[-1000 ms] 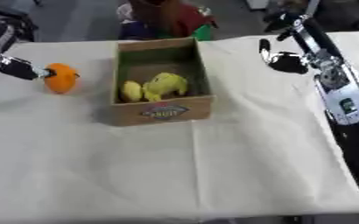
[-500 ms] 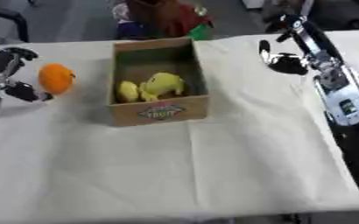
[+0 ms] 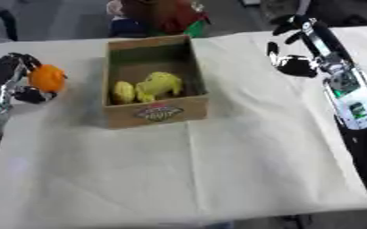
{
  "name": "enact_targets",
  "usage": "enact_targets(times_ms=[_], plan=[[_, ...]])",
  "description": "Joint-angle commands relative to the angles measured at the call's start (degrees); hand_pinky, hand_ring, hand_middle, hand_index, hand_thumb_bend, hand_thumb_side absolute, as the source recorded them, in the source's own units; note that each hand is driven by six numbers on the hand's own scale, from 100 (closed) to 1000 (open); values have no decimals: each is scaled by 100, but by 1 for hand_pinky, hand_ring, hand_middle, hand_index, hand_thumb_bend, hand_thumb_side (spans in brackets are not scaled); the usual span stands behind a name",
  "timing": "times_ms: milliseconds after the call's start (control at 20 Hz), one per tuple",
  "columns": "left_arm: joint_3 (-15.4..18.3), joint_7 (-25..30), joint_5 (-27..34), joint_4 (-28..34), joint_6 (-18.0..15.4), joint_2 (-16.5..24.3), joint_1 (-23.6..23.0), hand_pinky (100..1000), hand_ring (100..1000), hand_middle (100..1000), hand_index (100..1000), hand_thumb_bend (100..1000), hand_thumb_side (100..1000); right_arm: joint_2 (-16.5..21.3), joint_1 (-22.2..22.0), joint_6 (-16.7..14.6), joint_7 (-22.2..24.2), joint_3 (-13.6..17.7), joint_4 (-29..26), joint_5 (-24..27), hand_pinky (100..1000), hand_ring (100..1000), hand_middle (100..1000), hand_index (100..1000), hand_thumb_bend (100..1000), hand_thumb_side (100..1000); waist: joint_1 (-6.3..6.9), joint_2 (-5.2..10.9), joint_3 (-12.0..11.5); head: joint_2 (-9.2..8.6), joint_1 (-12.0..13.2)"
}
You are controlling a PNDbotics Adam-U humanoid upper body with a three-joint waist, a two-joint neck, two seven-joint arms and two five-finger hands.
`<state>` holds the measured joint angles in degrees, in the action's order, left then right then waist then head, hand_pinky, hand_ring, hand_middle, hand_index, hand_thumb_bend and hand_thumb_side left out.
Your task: Pick up objects on the table and place them in the box.
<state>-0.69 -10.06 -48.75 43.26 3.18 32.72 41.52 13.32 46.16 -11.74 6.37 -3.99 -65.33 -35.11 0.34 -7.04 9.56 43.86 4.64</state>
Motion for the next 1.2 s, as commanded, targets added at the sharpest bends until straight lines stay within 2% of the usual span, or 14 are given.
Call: enact_targets(times_ms=[50, 200, 400, 600, 750, 1000, 1150, 1200], plan=[[109, -454, 185, 153, 115, 114, 93, 617, 479, 409, 567, 383, 100, 80, 129, -17, -5, 24, -66, 44, 669, 785, 635, 828, 100, 100, 15, 77, -9, 26, -4], [64, -572, 692, 499, 61, 142, 60, 607, 471, 390, 549, 349, 100, 82, 112, -12, -5, 31, -73, 44, 669, 785, 635, 828, 100, 100, 30, 86, -40, 26, -24], [-79, -434, 1437, 1308, 0, 226, 66, 603, 469, 384, 545, 328, 100, 84, 108, -10, -10, 38, -82, 35, 670, 786, 635, 828, 100, 100, 36, 107, -65, 26, -28], [-362, 0, 2022, 2093, -85, 241, 94, 609, 474, 391, 553, 325, 100, 70, 101, -12, -8, 39, -86, 33, 670, 786, 635, 828, 100, 100, 39, 124, -70, 26, -12], [-738, 621, 2392, 2557, -250, 132, 167, 617, 483, 402, 565, 333, 100, 43, 108, -23, 7, 26, -85, 34, 670, 786, 635, 828, 100, 100, 27, 135, -68, 26, -2], [-1213, 1389, 2321, 2677, -424, -197, 315, 637, 511, 447, 604, 360, 100, 4, 118, -33, 11, 21, -77, 26, 670, 786, 635, 829, 100, 100, 2, 149, -60, 26, 26], [-1399, 1720, 2077, 2462, -594, -435, 362, 660, 561, 512, 674, 425, 100, -9, 119, -37, 14, 20, -71, 24, 670, 787, 635, 829, 100, 100, -5, 150, -51, 26, 39], [-1422, 1807, 2012, 2384, -644, -503, 359, 674, 604, 556, 710, 454, 100, -11, 118, -39, 14, 21, -71, 25, 670, 787, 634, 829, 100, 100, -5, 149, -49, 26, 43]])
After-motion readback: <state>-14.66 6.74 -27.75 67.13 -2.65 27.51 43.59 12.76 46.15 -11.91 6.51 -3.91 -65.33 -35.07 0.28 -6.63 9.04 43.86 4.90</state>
